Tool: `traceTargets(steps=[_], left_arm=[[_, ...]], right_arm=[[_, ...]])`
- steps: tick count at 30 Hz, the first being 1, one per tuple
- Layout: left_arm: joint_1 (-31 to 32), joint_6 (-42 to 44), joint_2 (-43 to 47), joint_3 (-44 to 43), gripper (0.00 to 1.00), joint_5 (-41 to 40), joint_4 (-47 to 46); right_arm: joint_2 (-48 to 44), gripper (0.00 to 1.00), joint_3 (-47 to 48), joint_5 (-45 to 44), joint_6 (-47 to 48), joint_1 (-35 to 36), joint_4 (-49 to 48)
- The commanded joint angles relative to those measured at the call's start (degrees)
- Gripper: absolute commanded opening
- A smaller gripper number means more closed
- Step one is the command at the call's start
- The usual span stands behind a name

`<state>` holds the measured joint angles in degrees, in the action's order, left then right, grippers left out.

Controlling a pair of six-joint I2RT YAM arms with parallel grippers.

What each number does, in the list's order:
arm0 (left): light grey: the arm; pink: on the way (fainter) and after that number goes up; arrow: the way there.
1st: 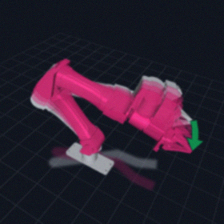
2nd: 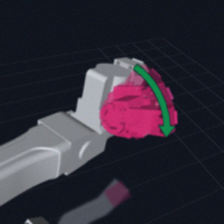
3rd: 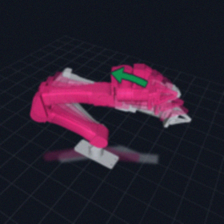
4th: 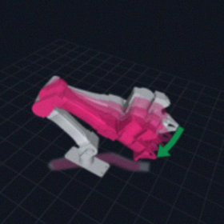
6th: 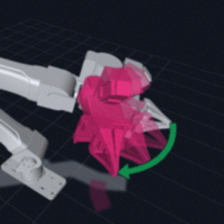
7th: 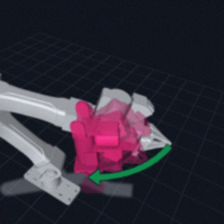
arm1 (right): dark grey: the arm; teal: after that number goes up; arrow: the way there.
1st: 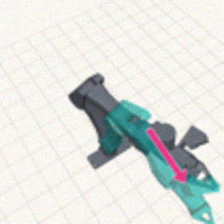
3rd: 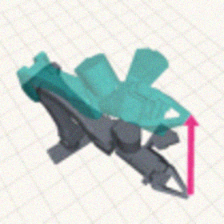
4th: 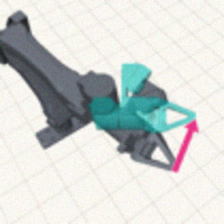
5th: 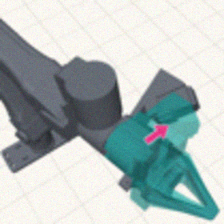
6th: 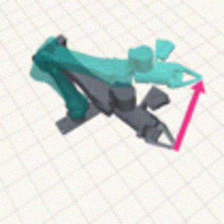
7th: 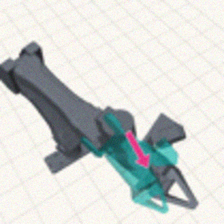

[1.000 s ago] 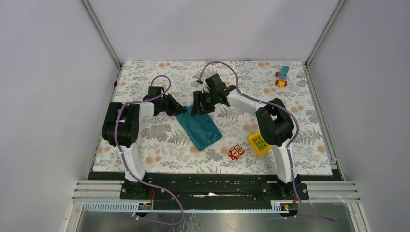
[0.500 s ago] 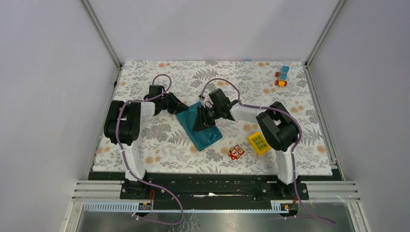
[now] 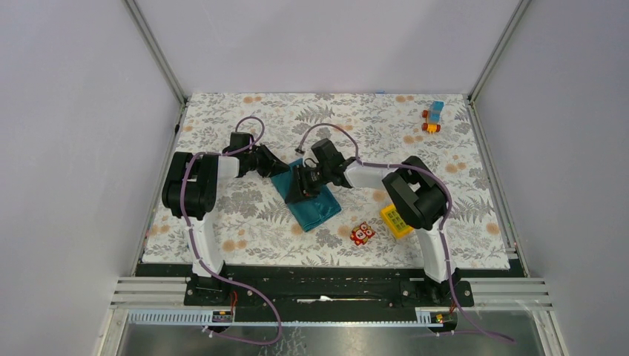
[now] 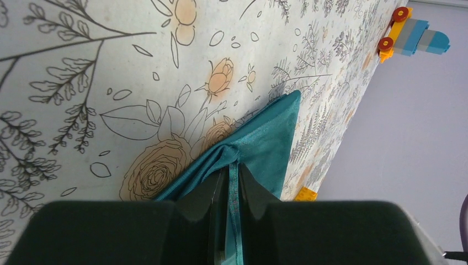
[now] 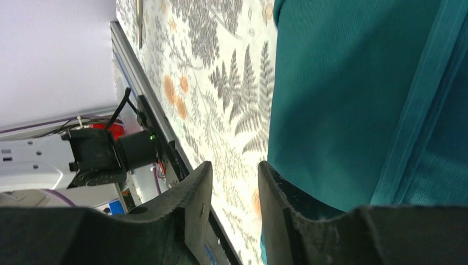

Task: Fold the napkin into a case and place the utensils inside
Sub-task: Smooth out the 2/3-rectangle-folded napkin at the center of the board.

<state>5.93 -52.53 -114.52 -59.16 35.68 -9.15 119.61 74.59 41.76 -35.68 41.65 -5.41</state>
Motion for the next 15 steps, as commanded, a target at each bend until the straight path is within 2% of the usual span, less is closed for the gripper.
traceTargets(steps=[1,5,9,12,15], left_arm=[[-0.05,0.77,-0.88,-1.18,0.16,0.78,-1.05],[-0.04,0.97,-0.71,-1.10,0.16,0.55,-0.54],[-0.05,0.80,-1.07,-1.26,0.16,0.52,-0.30],[-0.05,0.51,-1.31,-1.26,0.16,0.45,-0.26],[-0.05,0.58,-1.60,-1.27,0.16,0.35,-0.26]], right_arm=[[4.23,0.45,7.77,1.97,2.15,0.19,1.03],[7.80,0.53,12.97,2.49,2.74,0.19,2.46],[11.14,0.56,15.34,4.75,1.93,0.24,3.08],[10.45,0.56,11.60,5.83,0.49,0.27,0.20],[7.81,0.56,4.05,6.91,-2.59,0.37,-5.96]])
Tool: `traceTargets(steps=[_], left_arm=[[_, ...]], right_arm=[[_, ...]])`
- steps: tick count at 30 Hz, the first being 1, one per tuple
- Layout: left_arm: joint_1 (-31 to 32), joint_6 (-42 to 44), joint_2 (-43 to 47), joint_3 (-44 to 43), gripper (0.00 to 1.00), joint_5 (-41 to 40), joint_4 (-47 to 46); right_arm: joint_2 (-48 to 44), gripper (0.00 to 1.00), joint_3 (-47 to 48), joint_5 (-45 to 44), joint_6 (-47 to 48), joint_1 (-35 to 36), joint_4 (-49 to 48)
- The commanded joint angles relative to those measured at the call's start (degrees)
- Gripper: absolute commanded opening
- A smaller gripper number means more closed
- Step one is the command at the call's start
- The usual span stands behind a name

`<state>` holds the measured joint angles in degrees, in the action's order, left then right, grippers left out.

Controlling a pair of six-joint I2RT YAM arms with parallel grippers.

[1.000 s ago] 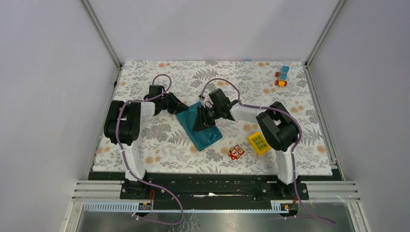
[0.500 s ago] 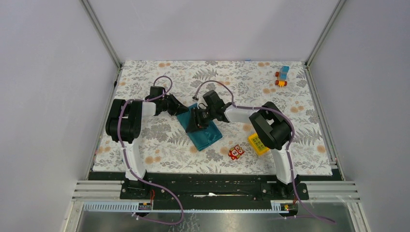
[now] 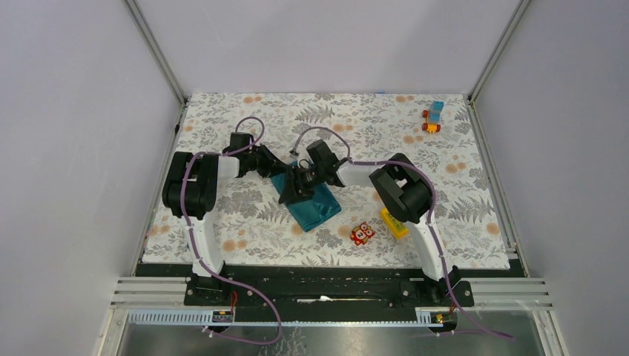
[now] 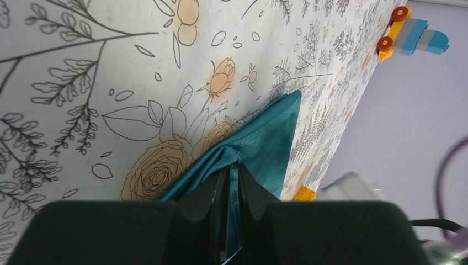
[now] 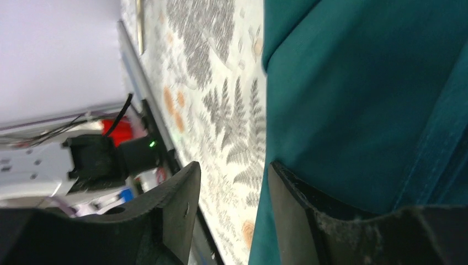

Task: Fold the napkin into a case and place the utensils inside
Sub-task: Smooth out the 2/3-rectangle-folded napkin at the center of the board.

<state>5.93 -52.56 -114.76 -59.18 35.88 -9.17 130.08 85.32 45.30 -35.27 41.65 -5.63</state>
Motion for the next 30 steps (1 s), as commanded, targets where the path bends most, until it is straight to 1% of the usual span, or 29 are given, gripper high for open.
traceTargets(steps=[1,8,13,17,21,23,26,27,30], left_arm=[[-0.02,0.59,-1.47,-1.25,0.16,0.16,-0.24],[-0.05,1.10,-2.00,-1.20,0.15,0.21,0.36],[-0.02,1.85,-1.87,-1.63,0.15,-0.02,1.56],[0.02,1.99,-1.51,-1.93,0.15,0.50,1.97],[0.45,3.13,0.43,-3.24,0.17,1.33,4.89],[0.80,3.82,2.23,-3.83,0.21,2.04,6.55],[1.17,4.66,6.03,-4.38,0.34,3.64,8.94],[1.25,4.80,7.22,-4.54,0.39,4.49,9.68],[1.38,6.24,11.60,-4.93,0.50,6.58,13.00]], right_arm=[[-3.50,0.57,-8.82,3.47,-3.49,0.43,-6.74],[-12.55,0.57,-22.91,2.60,-5.45,1.83,-12.81],[-17.42,0.58,-29.96,1.82,-7.25,2.01,-16.16],[-17.35,0.58,-32.09,1.52,-7.95,2.47,-18.05],[-21.08,0.58,-31.21,1.19,-6.98,2.52,-15.11],[-24.12,0.59,-29.23,0.10,-4.16,2.10,-9.50],[-28.33,0.65,-26.96,-2.63,1.20,-0.31,-1.22],[-29.37,0.68,-26.61,-3.39,2.72,-1.75,1.87],[-31.47,0.72,-25.97,-6.39,6.66,-6.87,8.93]])
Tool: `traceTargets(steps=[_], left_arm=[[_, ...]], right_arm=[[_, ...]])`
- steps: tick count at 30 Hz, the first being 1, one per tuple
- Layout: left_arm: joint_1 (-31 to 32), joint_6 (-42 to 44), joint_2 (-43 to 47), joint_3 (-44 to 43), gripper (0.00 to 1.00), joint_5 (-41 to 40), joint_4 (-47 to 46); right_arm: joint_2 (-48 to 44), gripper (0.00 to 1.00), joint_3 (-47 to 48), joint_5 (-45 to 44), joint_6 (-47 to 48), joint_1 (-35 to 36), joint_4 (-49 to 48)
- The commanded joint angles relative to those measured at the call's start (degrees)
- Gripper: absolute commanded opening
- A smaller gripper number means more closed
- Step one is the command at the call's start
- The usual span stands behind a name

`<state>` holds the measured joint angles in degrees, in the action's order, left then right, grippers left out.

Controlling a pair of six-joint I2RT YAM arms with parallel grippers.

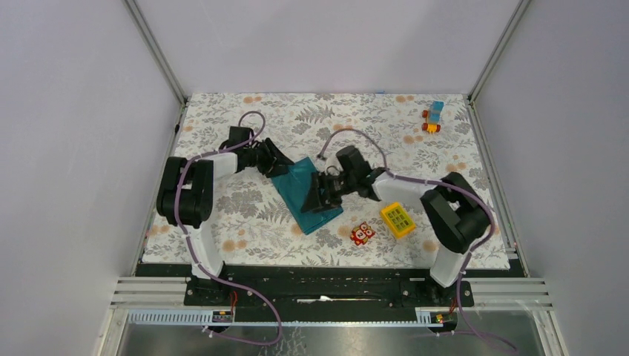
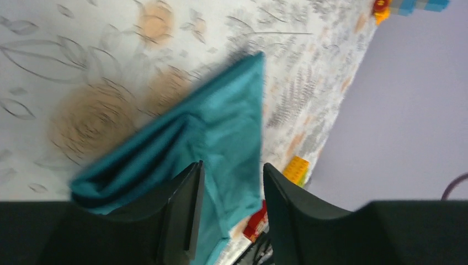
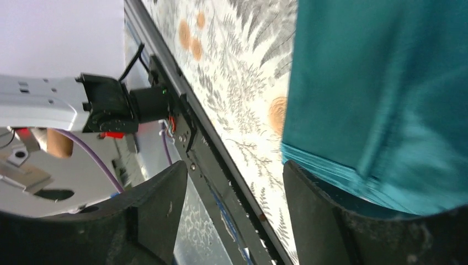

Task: Fold the napkin into a case and place the utensils inside
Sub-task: Smooth out the 2/3-rectangle-folded napkin at the center of the board, then pick up the 2/3-rectangle-folded napkin from the center of the board.

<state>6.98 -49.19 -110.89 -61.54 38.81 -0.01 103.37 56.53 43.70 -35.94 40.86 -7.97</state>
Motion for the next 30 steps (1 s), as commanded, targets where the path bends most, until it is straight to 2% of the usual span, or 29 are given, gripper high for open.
traceTargets(steps=[1,6,9,13,20,25,30], left_arm=[[0.44,3.73,9.17,-2.62,0.53,4.16,5.25],[0.48,9.34,17.38,0.89,0.64,2.83,13.91],[0.40,12.07,22.27,6.43,0.66,-0.51,16.72],[0.40,15.41,25.32,11.71,0.59,-5.56,19.88],[0.38,14.11,24.53,18.86,0.50,-8.51,14.63],[0.39,9.89,18.75,18.44,0.34,-13.19,10.16],[0.57,7.49,13.47,15.39,0.30,-17.81,7.89]], right_arm=[[-4.81,0.72,3.06,-5.13,8.07,-7.99,12.51],[-2.34,0.67,3.42,-5.40,8.99,-15.49,15.43],[0.43,0.61,3.84,-6.16,9.63,-16.56,16.02],[3.51,0.46,3.97,-6.04,10.30,-16.65,15.89],[4.40,0.29,-0.15,-5.26,9.79,-16.46,12.71],[3.41,0.20,-4.21,-5.14,7.39,-14.73,8.58],[0.35,0.17,-9.30,-7.60,1.89,-9.78,1.92]])
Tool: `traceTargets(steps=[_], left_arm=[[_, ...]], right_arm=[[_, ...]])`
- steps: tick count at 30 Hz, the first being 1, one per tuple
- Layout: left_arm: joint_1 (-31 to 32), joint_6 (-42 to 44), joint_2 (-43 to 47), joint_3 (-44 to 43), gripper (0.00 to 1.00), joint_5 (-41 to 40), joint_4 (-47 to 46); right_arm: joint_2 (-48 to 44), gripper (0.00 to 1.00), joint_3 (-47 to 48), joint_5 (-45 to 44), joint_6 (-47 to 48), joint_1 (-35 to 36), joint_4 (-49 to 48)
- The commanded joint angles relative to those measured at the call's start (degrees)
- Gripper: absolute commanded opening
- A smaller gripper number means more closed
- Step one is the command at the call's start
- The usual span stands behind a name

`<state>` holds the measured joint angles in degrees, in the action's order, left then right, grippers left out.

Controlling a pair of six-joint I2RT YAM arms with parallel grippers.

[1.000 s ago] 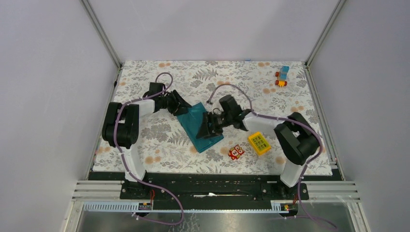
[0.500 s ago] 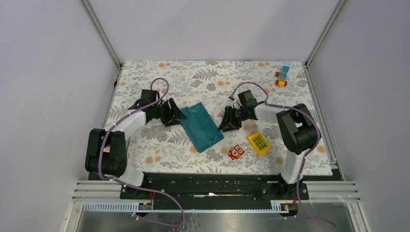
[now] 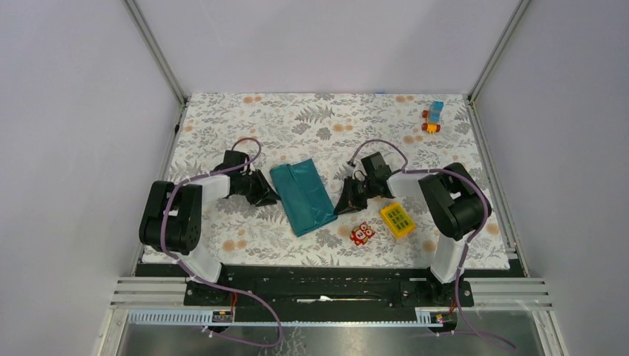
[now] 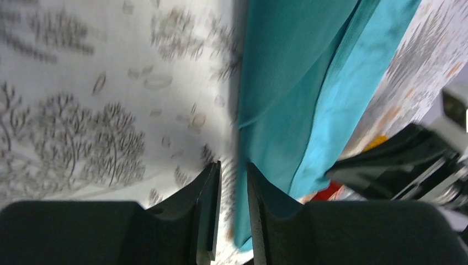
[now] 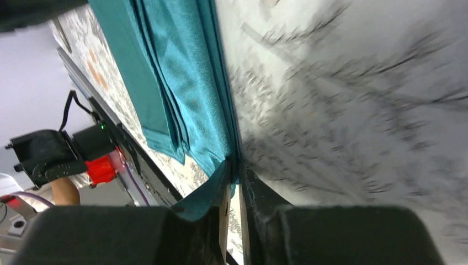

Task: Fold the napkin into a case and place the utensils inside
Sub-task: Pick up the 2/3-rectangle-folded napkin from the center of the board.

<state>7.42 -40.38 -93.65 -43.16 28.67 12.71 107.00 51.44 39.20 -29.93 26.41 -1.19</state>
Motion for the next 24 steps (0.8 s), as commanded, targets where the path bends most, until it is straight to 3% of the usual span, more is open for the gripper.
traceTargets(steps=[1,7,10,16,19,24], left_arm=[[0.21,-1.03,-5.26,-4.13,0.29,-8.16,-4.58],[1.24,2.84,-11.42,-12.31,0.26,-12.63,0.78],[1.28,5.03,-9.70,-13.57,0.28,-17.30,5.75],[3.07,8.76,9.76,-7.81,0.62,-19.94,15.03],[10.68,6.73,17.72,-7.11,0.69,-18.94,20.57],[28.32,-4.76,23.76,-8.72,0.71,-25.00,27.04]], right_arm=[[-4.15,0.17,-5.82,-3.99,-6.38,6.00,-6.86],[-8.61,0.21,-12.51,-5.28,-18.77,14.61,-20.60],[-11.84,0.36,-12.65,-6.69,-16.49,12.31,-17.37],[-16.48,0.63,-9.91,-5.03,-6.39,4.69,-5.75],[-19.84,0.76,-8.36,-6.95,-3.58,2.95,-0.97],[-23.40,0.84,-4.72,-16.08,-1.33,-0.92,9.01]])
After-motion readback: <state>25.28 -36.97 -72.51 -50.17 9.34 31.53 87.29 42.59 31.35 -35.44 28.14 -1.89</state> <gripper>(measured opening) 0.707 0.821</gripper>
